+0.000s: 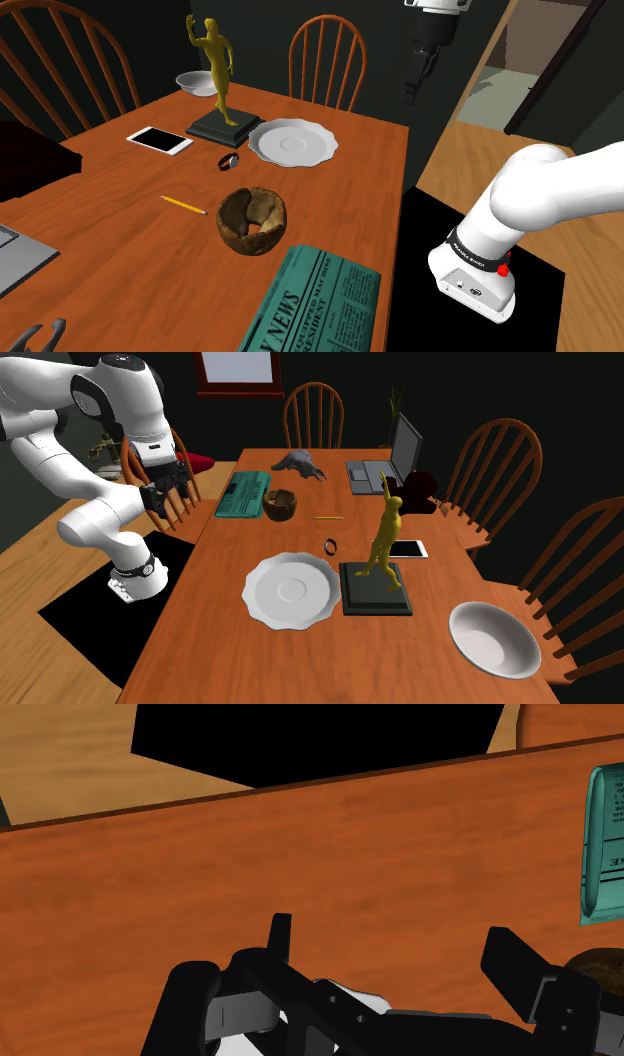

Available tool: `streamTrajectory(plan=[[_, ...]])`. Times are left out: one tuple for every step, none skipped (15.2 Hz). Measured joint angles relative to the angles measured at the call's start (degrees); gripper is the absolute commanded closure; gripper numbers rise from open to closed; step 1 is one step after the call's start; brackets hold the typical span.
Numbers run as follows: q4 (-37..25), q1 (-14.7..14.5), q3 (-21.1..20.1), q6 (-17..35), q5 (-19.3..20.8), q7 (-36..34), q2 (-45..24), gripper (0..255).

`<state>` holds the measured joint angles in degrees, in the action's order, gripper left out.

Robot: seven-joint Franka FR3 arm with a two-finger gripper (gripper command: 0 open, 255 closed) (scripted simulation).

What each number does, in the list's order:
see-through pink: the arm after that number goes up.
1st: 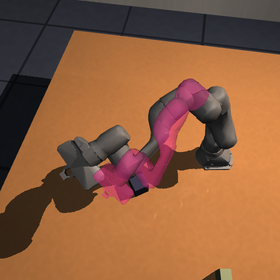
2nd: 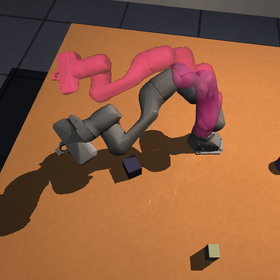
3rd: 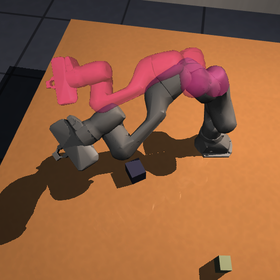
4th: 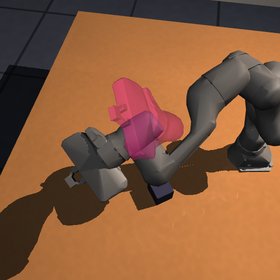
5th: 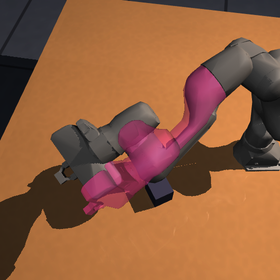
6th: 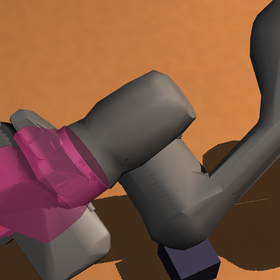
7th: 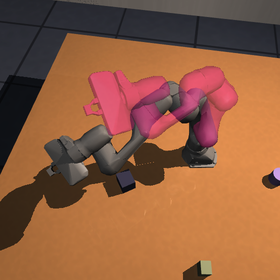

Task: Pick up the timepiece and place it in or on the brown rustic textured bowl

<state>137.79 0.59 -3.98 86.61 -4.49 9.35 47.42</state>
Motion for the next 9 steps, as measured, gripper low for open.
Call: streamTrajectory(plan=[[0.0, 0.0, 0.0, 0.0, 0.0, 0.0, 0.0, 0], [-0.2, -0.1, -0.3, 0.5, -0.3, -0.2, -0.8, 0], [-0.7, -0.2, -0.4, 1.7, -0.5, -0.2, -2.6, 0], [-1.5, -0.2, -0.6, 3.0, -0.7, -0.2, -4.8, 0], [-1.4, -0.6, -1.3, 4.4, -1.3, -0.6, -6.2, 0], [-2.0, -0.8, -1.7, 5.6, -1.8, -0.9, -8.1, 0], [-2.6, -0.9, -2.1, 6.7, -2.1, -1.0, -10.0, 0], [-3.6, -1.1, -2.6, 7.9, -2.5, -1.3, -12.3, 0], [-4.4, -1.3, -3.0, 9.2, -2.8, -1.4, -14.6, 0]])
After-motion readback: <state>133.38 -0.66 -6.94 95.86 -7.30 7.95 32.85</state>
